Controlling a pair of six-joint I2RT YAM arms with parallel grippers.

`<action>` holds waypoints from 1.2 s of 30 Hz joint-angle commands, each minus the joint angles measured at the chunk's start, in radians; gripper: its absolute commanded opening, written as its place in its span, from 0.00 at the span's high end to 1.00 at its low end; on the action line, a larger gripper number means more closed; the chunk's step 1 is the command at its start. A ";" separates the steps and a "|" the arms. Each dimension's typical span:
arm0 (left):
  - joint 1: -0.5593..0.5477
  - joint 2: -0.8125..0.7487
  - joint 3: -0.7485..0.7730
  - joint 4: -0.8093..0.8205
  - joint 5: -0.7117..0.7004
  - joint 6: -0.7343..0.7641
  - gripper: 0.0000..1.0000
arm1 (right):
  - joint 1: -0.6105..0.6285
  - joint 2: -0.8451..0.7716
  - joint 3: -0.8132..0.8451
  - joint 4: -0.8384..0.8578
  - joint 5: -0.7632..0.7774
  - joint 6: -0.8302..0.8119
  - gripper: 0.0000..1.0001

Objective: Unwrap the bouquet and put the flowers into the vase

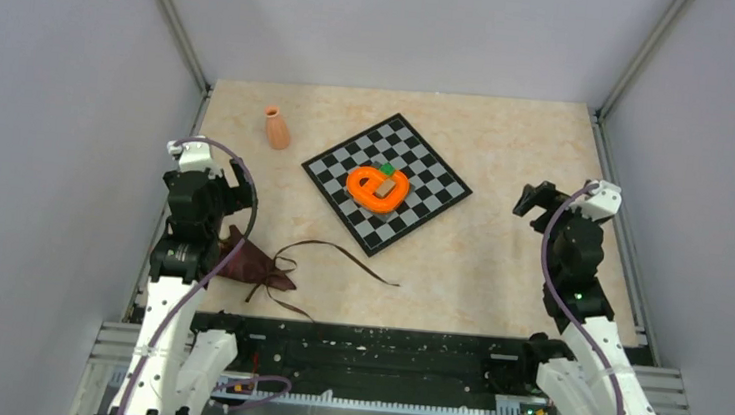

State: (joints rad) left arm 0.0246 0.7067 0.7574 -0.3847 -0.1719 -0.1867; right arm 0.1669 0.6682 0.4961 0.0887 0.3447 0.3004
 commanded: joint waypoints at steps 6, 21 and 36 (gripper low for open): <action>0.003 -0.018 0.028 0.039 -0.010 -0.016 0.01 | -0.004 -0.040 -0.014 0.027 0.040 0.052 0.01; 0.003 -0.093 -0.015 -0.030 -0.068 -0.214 0.01 | -0.003 0.048 0.004 -0.007 -0.239 -0.027 0.01; -0.018 0.015 -0.145 -0.344 0.140 -0.656 0.01 | -0.004 0.121 0.052 -0.056 -0.388 -0.055 0.04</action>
State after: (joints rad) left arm 0.0223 0.6949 0.6678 -0.6876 -0.1528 -0.6743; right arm 0.1669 0.8059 0.4946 0.0288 -0.0544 0.2543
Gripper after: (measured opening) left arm 0.986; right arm 0.964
